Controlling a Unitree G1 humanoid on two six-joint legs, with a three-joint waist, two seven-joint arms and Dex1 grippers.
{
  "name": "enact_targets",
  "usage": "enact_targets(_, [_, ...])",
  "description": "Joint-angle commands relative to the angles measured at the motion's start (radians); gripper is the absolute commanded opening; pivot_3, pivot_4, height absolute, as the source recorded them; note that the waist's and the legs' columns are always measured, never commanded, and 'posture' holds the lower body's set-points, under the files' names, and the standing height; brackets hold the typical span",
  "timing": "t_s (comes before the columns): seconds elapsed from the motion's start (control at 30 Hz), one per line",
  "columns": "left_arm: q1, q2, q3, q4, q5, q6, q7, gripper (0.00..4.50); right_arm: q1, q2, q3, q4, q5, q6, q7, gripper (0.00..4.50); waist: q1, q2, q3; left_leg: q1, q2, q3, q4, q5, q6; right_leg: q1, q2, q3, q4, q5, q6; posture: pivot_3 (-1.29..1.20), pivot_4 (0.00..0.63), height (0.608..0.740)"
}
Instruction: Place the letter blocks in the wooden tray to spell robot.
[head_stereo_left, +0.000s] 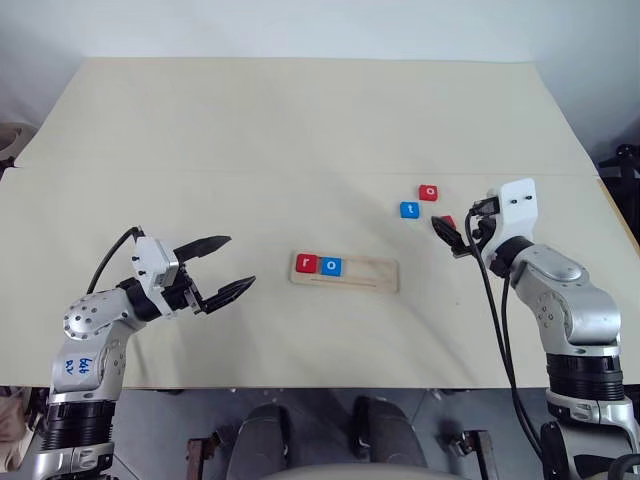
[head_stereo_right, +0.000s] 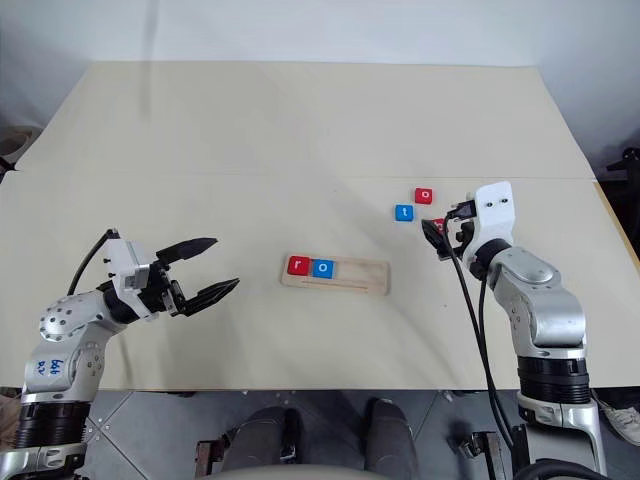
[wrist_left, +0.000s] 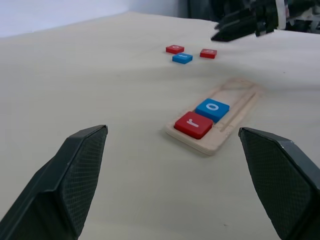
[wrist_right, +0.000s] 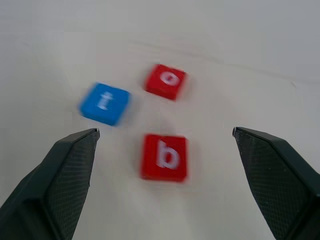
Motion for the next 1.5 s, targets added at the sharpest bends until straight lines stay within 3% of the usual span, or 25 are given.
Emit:
enact_targets(0.03, [-0.013,-0.005,-0.011,-0.045,-0.018,0.000,-0.003,4.46,-0.023,0.007,0.001,-0.004,-0.012,-0.005,0.004,4.50,0.000,0.000,0.000,0.000,0.000,0.000,0.000,0.000,0.000,0.000,0.000,0.000,0.000,0.000,0.000,0.00,0.150,0.740])
enact_targets(0.57, [-0.029,-0.003,-0.030,-0.063,-0.027,0.007,-0.043,4.46,-0.045,0.014,0.027,0.007,-0.021,0.025,0.007,4.50,-0.001,0.000,0.000,0.000,0.000,0.001,-0.001,0.000,0.000,0.000,0.000,0.000,-0.001,0.000,0.000,0.00,0.150,0.740])
enact_targets(0.83, [-0.021,-0.008,-0.045,-0.084,-0.018,0.001,-0.028,4.46,-0.117,0.073,0.068,0.139,-0.085,0.016,-0.034,4.50,-0.004,0.000,0.000,0.000,0.000,0.001,-0.001,0.000,0.000,-0.001,0.000,0.000,-0.001,0.000,0.000,0.00,0.150,0.740])
enact_targets(0.97, [-0.011,-0.003,-0.044,-0.109,-0.023,0.006,-0.020,4.50,-0.138,0.090,0.063,0.185,-0.116,0.031,-0.066,3.54,-0.007,0.000,0.000,0.000,0.000,0.001,-0.001,0.000,0.000,-0.001,0.000,0.000,-0.001,0.000,0.000,0.00,0.150,0.740])
enact_targets(1.17, [-0.008,0.003,-0.037,-0.120,-0.027,0.013,-0.011,4.50,-0.126,0.102,0.051,0.154,-0.111,0.049,-0.067,1.48,-0.006,0.000,0.000,0.000,0.000,0.001,-0.001,0.000,0.000,0.000,0.000,0.000,-0.001,0.000,0.000,0.00,0.150,0.740])
enact_targets(1.3, [-0.025,0.000,-0.049,-0.109,-0.026,0.017,-0.019,4.50,-0.100,0.103,0.023,0.069,-0.096,0.105,-0.085,1.46,-0.006,0.000,0.000,-0.001,0.000,0.001,-0.001,0.000,0.000,-0.001,0.000,0.000,-0.001,0.000,0.000,0.00,0.150,0.740])
enact_targets(1.5, [-0.087,-0.013,-0.087,-0.046,-0.018,0.010,-0.058,4.50,0.009,0.131,-0.079,-0.220,-0.056,0.297,-0.159,1.46,0.002,0.000,0.000,-0.003,0.000,0.000,-0.001,0.000,0.000,-0.002,0.000,0.000,-0.001,0.000,0.000,0.00,0.150,0.740])
